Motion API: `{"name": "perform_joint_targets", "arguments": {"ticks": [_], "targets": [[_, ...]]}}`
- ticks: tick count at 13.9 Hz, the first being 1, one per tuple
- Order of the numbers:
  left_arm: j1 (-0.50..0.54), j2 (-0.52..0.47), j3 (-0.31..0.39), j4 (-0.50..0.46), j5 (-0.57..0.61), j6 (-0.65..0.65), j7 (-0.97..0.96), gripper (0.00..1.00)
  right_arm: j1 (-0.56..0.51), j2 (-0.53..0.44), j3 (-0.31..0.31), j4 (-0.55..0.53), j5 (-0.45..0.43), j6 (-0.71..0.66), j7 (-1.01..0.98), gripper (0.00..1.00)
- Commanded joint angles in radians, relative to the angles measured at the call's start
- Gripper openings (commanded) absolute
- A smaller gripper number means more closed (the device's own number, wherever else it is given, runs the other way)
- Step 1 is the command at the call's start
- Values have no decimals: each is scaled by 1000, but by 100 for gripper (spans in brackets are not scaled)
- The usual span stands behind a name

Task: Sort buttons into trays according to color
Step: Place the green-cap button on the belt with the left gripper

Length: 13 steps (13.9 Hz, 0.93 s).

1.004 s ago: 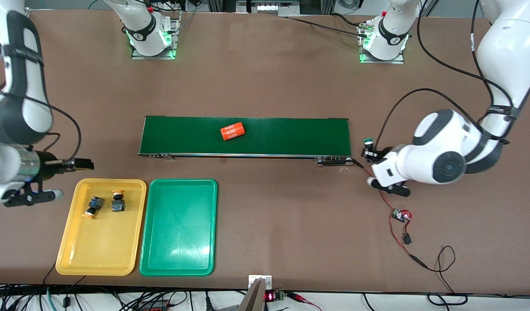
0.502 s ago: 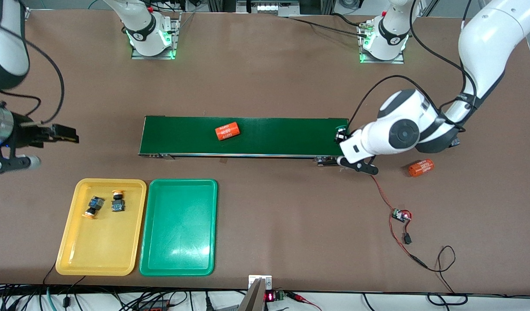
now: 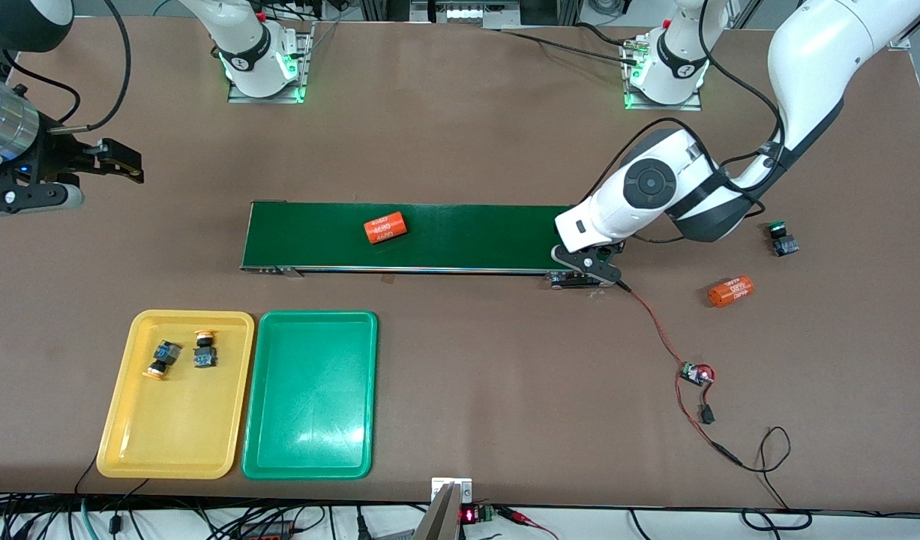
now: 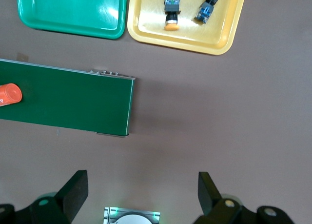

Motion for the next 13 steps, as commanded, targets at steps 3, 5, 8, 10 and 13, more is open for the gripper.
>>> {"name": "perform_joint_targets", "arguments": {"ticks": [3, 5, 8, 10, 13], "targets": [[-18, -9, 12, -34, 61, 71, 6, 0, 5, -8, -4, -25, -7, 21, 8, 100], [-23, -9, 12, -48, 61, 71, 6, 2, 2, -8, -2, -25, -6, 21, 8, 100], [-39, 6, 38, -50, 62, 74, 6, 6, -5, -7, -4, -25, -6, 21, 11, 100], [-75, 8, 63, -48, 67, 76, 6, 16, -5, -4, -4, -25, -3, 26, 13, 100], [-83, 9, 78, -36, 67, 76, -2, 100, -8, 1, -7, -25, 2, 29, 13, 100]]}}
